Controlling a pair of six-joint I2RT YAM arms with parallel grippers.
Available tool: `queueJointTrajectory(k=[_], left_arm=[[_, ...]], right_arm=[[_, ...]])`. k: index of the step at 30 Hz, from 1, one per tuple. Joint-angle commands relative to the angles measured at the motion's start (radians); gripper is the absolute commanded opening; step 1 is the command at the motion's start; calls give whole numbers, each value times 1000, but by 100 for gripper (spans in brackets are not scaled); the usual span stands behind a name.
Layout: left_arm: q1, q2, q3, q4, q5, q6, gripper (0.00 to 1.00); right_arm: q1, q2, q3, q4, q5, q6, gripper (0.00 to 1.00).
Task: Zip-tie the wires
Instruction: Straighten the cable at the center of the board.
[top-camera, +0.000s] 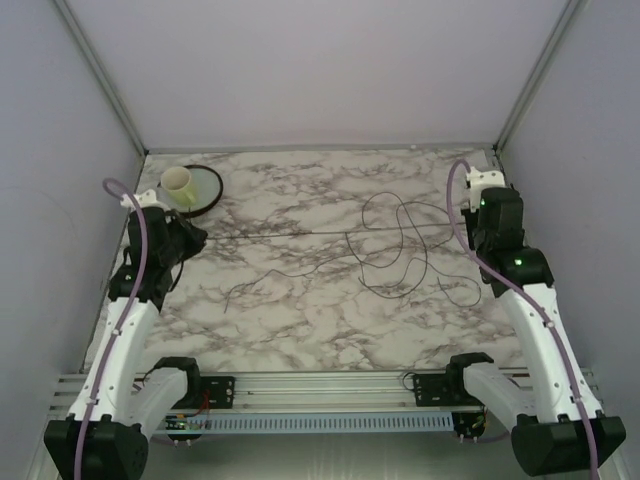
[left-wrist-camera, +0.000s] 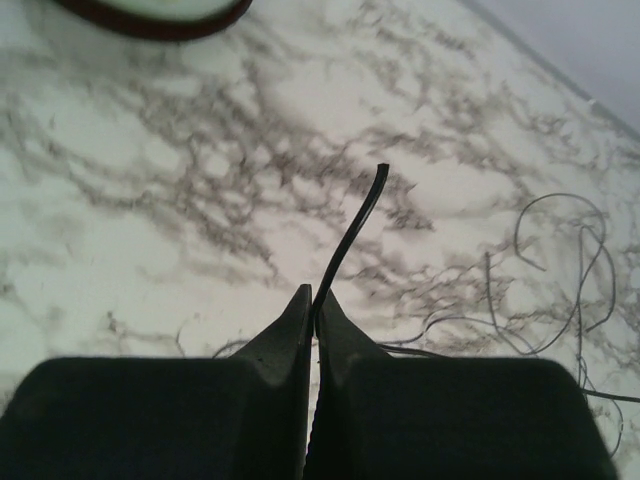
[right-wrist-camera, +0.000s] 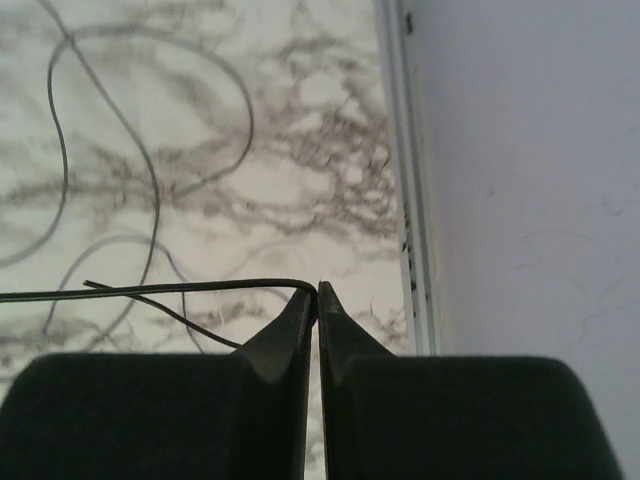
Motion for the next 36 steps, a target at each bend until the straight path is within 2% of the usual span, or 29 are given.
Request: queueJointTrajectory(k=[1, 10, 23, 26, 33, 36], left_arm=[[24, -39, -101, -4, -61, -81, 0], [-22, -48, -267, 58, -100, -174, 0], [-112, 40, -433, 218, -151, -265, 0], [-115, 42, -452, 227, -181, -270, 0], [-117, 64, -488, 253, -201, -279, 0], [-117, 72, -501, 266, -208, -281, 0]], right_arm=[[-5, 37, 21, -157, -14, -41, 0], [48, 93, -81, -163, -96, -68, 1], [118, 249, -140, -131, -29, -61, 2], [129, 289, -143, -128, -20, -59, 9], [157, 371, -129, -132, 6, -45, 36], [160, 374, -98, -140, 26, -41, 39]])
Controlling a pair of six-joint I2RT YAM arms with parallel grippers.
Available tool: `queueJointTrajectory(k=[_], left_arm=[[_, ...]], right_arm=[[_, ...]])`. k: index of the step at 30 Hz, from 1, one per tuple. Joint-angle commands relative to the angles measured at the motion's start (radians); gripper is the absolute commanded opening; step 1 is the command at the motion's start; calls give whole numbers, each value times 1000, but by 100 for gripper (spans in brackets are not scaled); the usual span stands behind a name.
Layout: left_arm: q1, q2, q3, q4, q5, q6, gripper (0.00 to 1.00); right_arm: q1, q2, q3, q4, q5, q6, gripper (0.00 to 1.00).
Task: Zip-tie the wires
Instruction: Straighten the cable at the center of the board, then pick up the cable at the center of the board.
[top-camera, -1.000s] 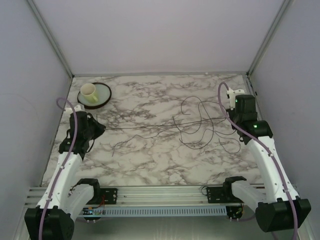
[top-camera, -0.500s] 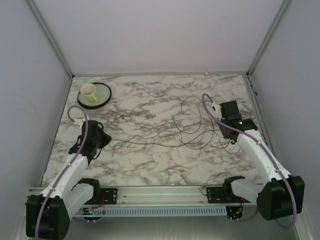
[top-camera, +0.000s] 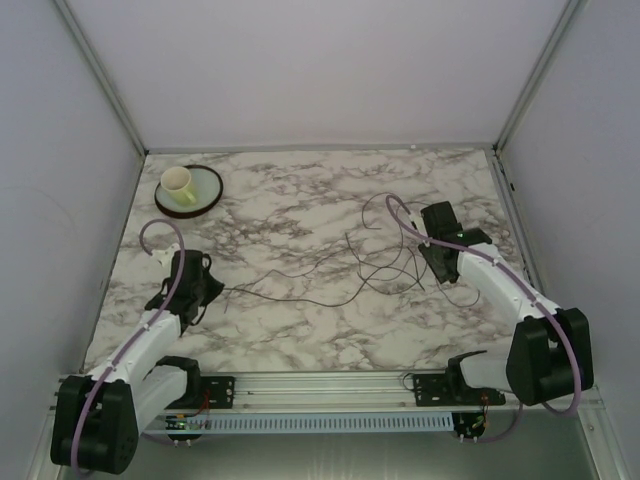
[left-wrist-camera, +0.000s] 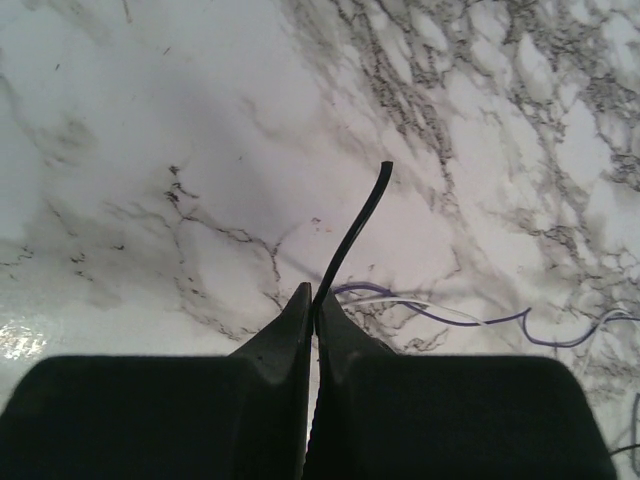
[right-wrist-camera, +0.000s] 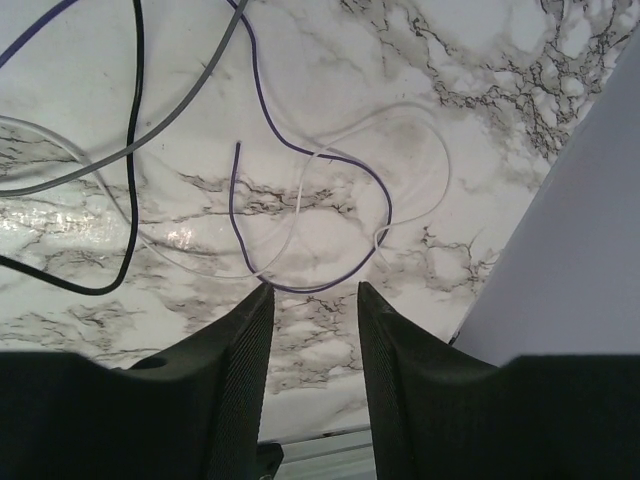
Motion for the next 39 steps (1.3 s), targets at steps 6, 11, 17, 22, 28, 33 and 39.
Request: queueJointTrajectory(k=[6, 11, 17, 22, 28, 33, 39], left_arm=[[-3, 18, -9, 45, -35, 0, 11], [-3, 0, 43, -10, -71, 28, 36], [-2, -49, 152, -102, -168, 89, 71], [-2, -53, 273, -118, -168, 169, 86], [-3, -60, 360, -65, -92, 248, 93], [-3, -96, 374, -22, -43, 294, 98], [-3, -96, 388, 4, 4, 315, 98]], right_arm=[[8, 5, 110, 17, 9, 48, 43], [9, 36, 184, 85, -72, 148, 47], [4, 104, 251, 259, -117, 326, 50], [4, 224, 283, 435, -112, 328, 51], [-5, 446, 419, 547, -118, 278, 51], [-20, 603, 513, 604, -137, 243, 51], [-40, 745, 601, 608, -177, 228, 50]])
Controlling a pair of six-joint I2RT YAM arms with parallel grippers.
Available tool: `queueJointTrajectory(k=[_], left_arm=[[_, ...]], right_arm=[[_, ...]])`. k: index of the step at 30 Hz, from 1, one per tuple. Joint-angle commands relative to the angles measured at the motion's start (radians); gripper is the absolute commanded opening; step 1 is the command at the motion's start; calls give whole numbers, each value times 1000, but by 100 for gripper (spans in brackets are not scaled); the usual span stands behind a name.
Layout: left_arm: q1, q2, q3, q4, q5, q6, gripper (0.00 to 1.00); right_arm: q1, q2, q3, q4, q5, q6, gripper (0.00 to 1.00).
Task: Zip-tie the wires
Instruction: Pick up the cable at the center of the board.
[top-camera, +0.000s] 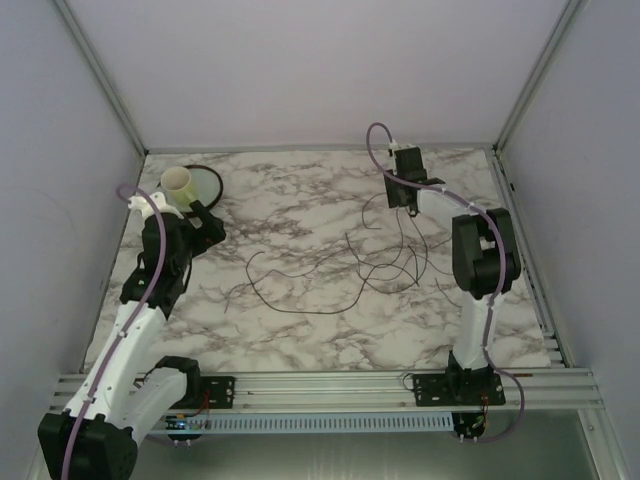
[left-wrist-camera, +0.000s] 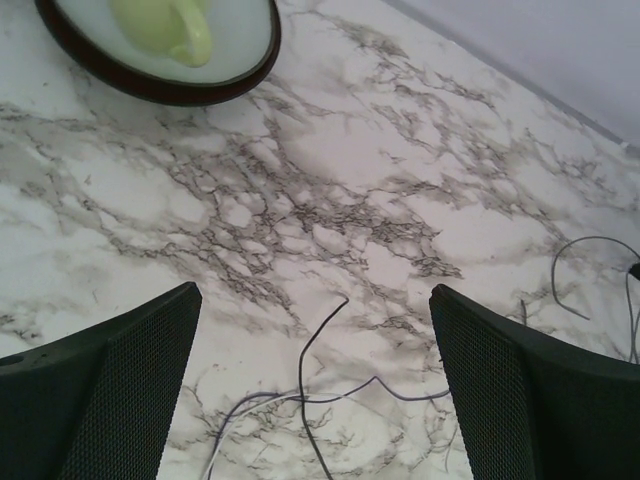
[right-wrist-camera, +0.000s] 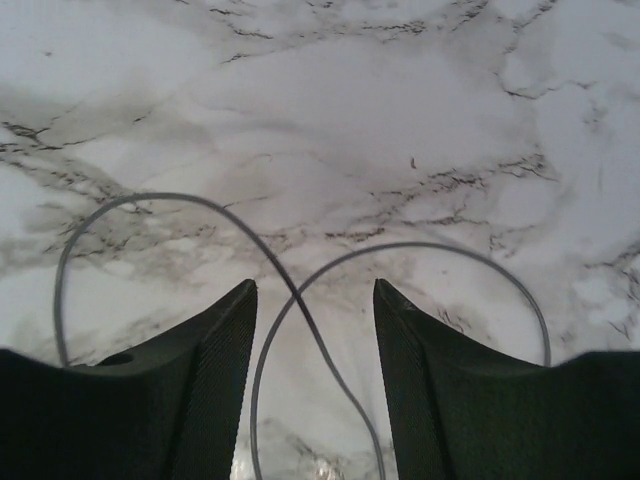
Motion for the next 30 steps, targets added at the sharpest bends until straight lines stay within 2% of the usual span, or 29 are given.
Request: queueJointTrajectory(k=[1, 4, 6, 7, 14, 19, 28, 30], left_arm=[[-2, -4, 46, 62, 64, 40, 98], [-2, 26, 72, 95, 120, 48, 97], [-2, 53, 85, 138, 178, 57, 98], [-2, 69, 93, 165, 211, 61, 98], [-78, 239, 148, 424, 383, 94, 100], [-214, 403, 177, 698, 418, 126, 100], [-398, 772, 365, 1112, 619, 226, 100], [-426, 857, 416, 1161, 647, 243, 100]], right_arm=[[-20, 62, 75, 45, -37, -19, 46], [-22, 81, 94, 43, -46, -30, 23], [-21, 68, 95, 38, -42, -35, 2], [-20, 50, 89, 35, -32, -37, 0], [37, -248, -93, 25, 67, -19, 0], [48, -495, -245, 19, -19, -10, 0], [48, -654, -315, -47, -150, -57, 0], [49, -676, -311, -54, -167, -56, 0]])
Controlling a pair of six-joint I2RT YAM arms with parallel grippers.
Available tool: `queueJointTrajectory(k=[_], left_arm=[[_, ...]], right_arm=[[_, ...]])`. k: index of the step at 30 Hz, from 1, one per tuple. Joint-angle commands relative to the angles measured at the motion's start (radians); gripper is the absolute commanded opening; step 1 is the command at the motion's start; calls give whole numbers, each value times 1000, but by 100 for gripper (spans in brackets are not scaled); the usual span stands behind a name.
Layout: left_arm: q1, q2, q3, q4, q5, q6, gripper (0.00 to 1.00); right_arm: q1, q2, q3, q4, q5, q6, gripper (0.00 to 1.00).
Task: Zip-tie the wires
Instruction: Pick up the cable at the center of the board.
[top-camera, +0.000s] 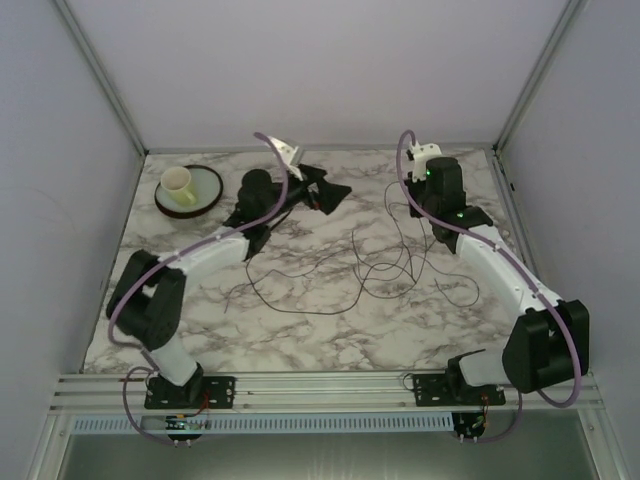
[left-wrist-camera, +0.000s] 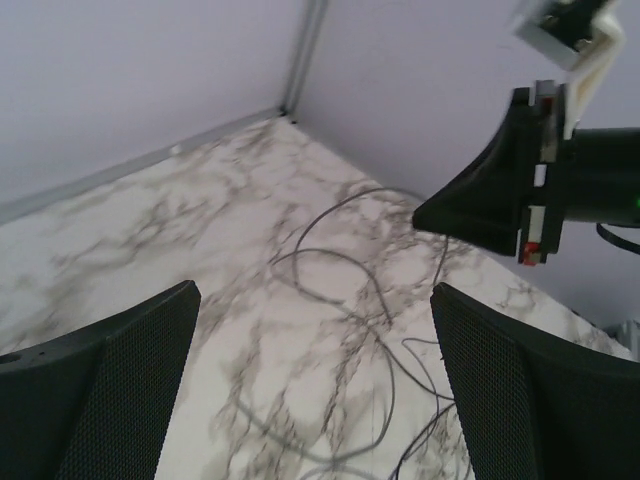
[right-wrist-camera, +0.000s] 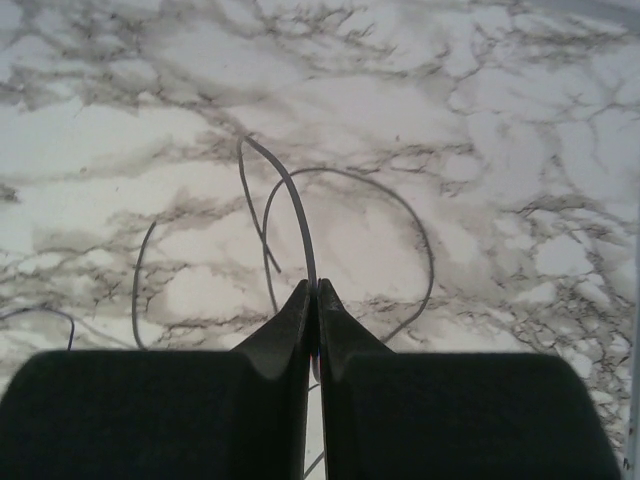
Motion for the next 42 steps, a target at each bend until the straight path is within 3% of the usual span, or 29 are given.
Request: queueJointTrajectory(k=[1, 15, 20, 23, 29, 30, 38, 42], left_arm=[[-56, 140, 115, 256, 113, 89, 100], [-147, 489, 452, 131, 122, 230, 90], [-171, 580, 555, 65, 86, 253, 78], [-181, 612, 588, 71, 74, 251, 59], [-183, 579, 563, 153, 41, 185, 3], [-183, 562, 558, 153, 33, 171, 0], [-192, 365, 538, -11, 0, 88, 0], [-207, 276, 546, -107, -14, 55, 0]], right_arm=[[1, -62, 11, -24, -77, -14, 0], [1, -129, 39, -56, -147, -6, 0], [1, -129, 53, -64, -163, -3, 0], [1, -136, 54, -64, -158, 3, 0], [1, -129, 44, -57, -75, 9, 0], [1, -125, 42, -51, -59, 12, 0], [1, -119, -37, 160, 51, 73, 0], [1, -119, -122, 358, 103, 114, 12]])
